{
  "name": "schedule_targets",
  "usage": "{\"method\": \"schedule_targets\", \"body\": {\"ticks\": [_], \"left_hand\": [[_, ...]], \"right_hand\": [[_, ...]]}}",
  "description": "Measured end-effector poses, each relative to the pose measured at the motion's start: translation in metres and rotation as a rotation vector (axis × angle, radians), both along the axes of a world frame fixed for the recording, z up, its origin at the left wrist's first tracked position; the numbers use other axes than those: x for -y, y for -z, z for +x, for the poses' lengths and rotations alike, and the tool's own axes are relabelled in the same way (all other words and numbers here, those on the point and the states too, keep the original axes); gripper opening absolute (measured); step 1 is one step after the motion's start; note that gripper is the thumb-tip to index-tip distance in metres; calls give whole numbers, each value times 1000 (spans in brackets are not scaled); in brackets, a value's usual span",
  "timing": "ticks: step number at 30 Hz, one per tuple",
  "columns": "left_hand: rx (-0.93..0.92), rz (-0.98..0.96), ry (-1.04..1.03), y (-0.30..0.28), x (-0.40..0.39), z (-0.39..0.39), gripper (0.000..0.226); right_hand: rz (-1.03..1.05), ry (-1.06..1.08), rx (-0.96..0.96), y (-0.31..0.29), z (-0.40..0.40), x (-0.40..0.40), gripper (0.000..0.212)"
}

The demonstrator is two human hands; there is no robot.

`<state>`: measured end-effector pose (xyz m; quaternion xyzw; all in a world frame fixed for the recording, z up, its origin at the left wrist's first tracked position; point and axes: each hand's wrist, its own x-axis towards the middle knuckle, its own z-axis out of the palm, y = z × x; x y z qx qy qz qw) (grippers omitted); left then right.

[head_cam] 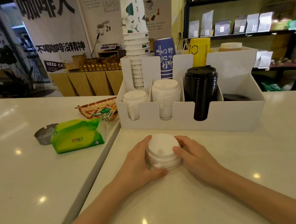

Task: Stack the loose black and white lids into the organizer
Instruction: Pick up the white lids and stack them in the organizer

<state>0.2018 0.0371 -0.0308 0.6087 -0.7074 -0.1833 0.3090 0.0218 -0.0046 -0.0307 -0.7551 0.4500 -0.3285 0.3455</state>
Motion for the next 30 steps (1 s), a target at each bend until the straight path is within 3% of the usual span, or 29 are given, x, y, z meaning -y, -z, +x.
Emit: {"method": "schedule_targets", "body": {"ticks": [7, 14, 18, 30], "left_hand": [[-95, -23, -3, -2, 0, 6, 94], [-165, -114, -50, -7, 0, 10, 86], [-222, -181, -83, -19, 6, 14, 76], [-245, -334, -227, -94, 67, 37, 84]], "right_hand": [[48, -16, 55, -2, 2, 0, 25], [134, -63, 242, -10, 9, 3, 24], [61, -110, 243, -26, 12, 16, 24], [-217, -152, 155, -118, 51, 85, 32]]}}
